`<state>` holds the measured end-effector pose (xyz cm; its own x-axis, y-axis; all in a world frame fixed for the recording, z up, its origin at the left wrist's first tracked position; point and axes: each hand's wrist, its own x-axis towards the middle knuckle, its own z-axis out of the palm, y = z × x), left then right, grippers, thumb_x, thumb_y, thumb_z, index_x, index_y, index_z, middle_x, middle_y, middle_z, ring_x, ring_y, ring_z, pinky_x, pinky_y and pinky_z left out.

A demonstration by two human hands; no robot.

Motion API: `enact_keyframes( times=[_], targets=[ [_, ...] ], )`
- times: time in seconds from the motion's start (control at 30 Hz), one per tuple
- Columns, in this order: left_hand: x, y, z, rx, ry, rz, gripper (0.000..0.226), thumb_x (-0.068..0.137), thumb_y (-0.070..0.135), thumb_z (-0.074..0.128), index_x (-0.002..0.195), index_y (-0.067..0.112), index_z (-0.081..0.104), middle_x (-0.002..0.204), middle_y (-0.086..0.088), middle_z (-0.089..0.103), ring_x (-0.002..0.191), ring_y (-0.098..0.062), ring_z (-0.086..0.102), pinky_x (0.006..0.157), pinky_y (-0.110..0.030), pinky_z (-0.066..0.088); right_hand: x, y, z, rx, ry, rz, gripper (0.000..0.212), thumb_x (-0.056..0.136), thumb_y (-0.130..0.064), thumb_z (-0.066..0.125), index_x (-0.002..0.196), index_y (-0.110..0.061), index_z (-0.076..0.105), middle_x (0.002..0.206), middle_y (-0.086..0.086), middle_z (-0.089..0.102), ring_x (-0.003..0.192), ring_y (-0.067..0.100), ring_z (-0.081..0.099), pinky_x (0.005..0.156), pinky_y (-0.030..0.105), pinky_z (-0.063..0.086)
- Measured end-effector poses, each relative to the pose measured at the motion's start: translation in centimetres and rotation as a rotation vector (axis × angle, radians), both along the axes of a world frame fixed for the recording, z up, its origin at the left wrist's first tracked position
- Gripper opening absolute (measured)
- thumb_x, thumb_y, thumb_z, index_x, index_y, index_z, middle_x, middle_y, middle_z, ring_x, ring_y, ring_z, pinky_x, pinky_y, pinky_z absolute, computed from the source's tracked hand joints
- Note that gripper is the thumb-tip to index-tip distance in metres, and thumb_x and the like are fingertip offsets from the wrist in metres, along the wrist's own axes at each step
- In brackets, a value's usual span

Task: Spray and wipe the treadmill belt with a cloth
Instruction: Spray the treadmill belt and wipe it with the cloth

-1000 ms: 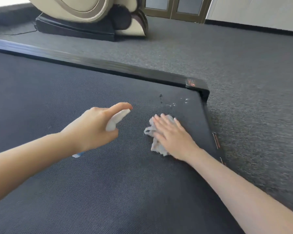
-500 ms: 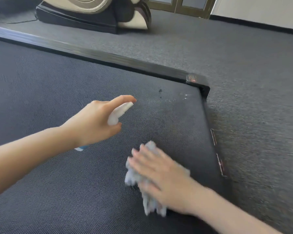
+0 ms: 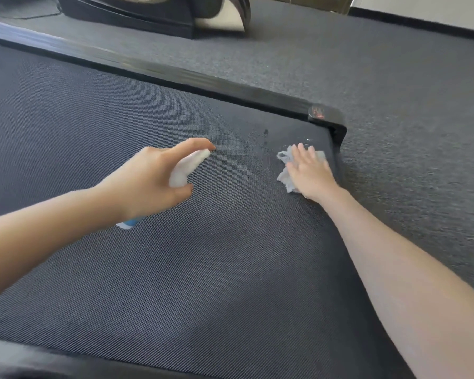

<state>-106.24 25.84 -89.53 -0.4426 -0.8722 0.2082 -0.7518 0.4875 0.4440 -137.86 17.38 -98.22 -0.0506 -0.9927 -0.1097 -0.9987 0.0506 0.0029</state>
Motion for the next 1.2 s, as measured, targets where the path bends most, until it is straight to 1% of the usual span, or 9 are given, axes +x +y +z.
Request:
enact_keyframes(
  times=[0.13, 0.3, 0.53, 0.63, 0.73, 0.87, 1.0, 1.07, 1.2],
  targets=[
    [-0.4, 0.1, 0.5, -0.037, 0.016, -0.026, 0.061, 0.078, 0.014, 0.066, 0.130, 0.036, 0.044, 0.061, 0.001, 0.056, 0.055, -0.007, 0.051, 0.055, -0.021, 0.037, 4.7, 8.2, -0.6, -0.236, -0.027, 0.588, 0.048, 0.091, -0.020, 0.042, 0.136, -0.001, 0.041, 0.143, 0.018, 0.039, 0.129, 0.039, 0.039, 0.101, 0.054, 0.035],
    [-0.7, 0.3, 0.3, -0.057, 0.044, -0.037, 0.059, 0.074, 0.023, 0.061, 0.128, 0.039, 0.043, 0.056, 0.002, 0.053, 0.053, -0.009, 0.052, 0.056, -0.031, 0.042, 7.3, 22.5, 0.3, -0.064, -0.203, 0.828, 0.057, 0.098, -0.040, 0.035, 0.150, -0.023, 0.021, 0.158, -0.006, 0.017, 0.147, 0.015, 0.006, 0.117, 0.039, 0.009],
    [-0.7, 1.1, -0.4, -0.041, 0.012, -0.057, 0.063, 0.077, 0.012, 0.065, 0.129, 0.040, 0.043, 0.068, -0.001, 0.062, 0.060, -0.014, 0.058, 0.060, -0.024, 0.044, 2.4, 14.3, 0.2, -0.073, -0.021, 0.482, 0.057, 0.095, -0.032, 0.022, 0.149, -0.015, 0.021, 0.159, 0.006, 0.012, 0.147, 0.025, 0.008, 0.116, 0.055, 0.015],
    [-0.6, 1.5, -0.2, -0.042, 0.008, -0.054, 0.063, 0.077, 0.012, 0.066, 0.129, 0.039, 0.043, 0.067, 0.000, 0.061, 0.059, -0.012, 0.057, 0.059, -0.023, 0.042, -0.2, 7.6, 0.1, -0.018, 0.021, 0.227, 0.055, 0.100, -0.034, 0.012, 0.152, -0.017, 0.006, 0.160, 0.002, -0.008, 0.146, 0.020, -0.009, 0.118, 0.047, -0.001],
    [-0.6, 2.0, 0.1, -0.043, -0.003, -0.048, 0.063, 0.078, 0.013, 0.066, 0.130, 0.039, 0.043, 0.068, 0.000, 0.062, 0.059, -0.013, 0.057, 0.059, -0.022, 0.042, 0.0, 5.2, 0.1, -0.028, -0.088, 0.075, 0.054, 0.102, -0.038, 0.017, 0.152, -0.019, 0.006, 0.160, -0.002, 0.000, 0.147, 0.017, -0.004, 0.118, 0.043, 0.000],
    [-0.8, 2.6, 0.4, -0.028, -0.013, -0.050, 0.063, 0.078, 0.012, 0.066, 0.130, 0.038, 0.043, 0.069, -0.004, 0.063, 0.061, -0.017, 0.059, 0.060, -0.028, 0.045, 3.0, 10.8, -0.7, -0.145, -0.045, 0.555, 0.063, 0.089, -0.030, 0.055, 0.143, -0.003, 0.035, 0.151, 0.020, 0.029, 0.140, 0.041, 0.023, 0.110, 0.057, 0.024],
    [-0.8, 2.9, 0.5, -0.053, -0.033, -0.050, 0.063, 0.076, 0.011, 0.067, 0.131, 0.035, 0.045, 0.063, -0.003, 0.059, 0.056, -0.012, 0.055, 0.055, -0.020, 0.038, 6.0, 21.9, 0.5, -0.053, -0.272, 0.904, 0.052, 0.093, -0.030, 0.043, 0.144, -0.021, 0.036, 0.153, 0.002, 0.031, 0.146, 0.021, 0.015, 0.118, 0.042, 0.010],
    [-0.8, 3.0, 0.5, -0.047, -0.031, -0.040, 0.062, 0.077, 0.013, 0.067, 0.130, 0.036, 0.045, 0.064, -0.005, 0.060, 0.056, -0.014, 0.055, 0.055, -0.022, 0.039, 3.6, 24.5, 0.6, -0.005, -0.213, 1.016, 0.053, 0.096, -0.032, 0.041, 0.147, -0.027, 0.029, 0.157, -0.006, 0.022, 0.147, 0.014, 0.007, 0.118, 0.039, 0.009],
    [-0.8, 3.6, 0.2, -0.036, -0.026, -0.050, 0.062, 0.078, 0.012, 0.068, 0.130, 0.037, 0.044, 0.068, -0.004, 0.062, 0.057, -0.016, 0.056, 0.058, -0.028, 0.041, -1.4, 22.2, 0.0, -0.060, 0.031, 0.759, 0.058, 0.097, -0.043, 0.025, 0.150, -0.033, 0.005, 0.159, -0.012, 0.007, 0.146, 0.009, 0.000, 0.115, 0.039, 0.010]
  ],
)
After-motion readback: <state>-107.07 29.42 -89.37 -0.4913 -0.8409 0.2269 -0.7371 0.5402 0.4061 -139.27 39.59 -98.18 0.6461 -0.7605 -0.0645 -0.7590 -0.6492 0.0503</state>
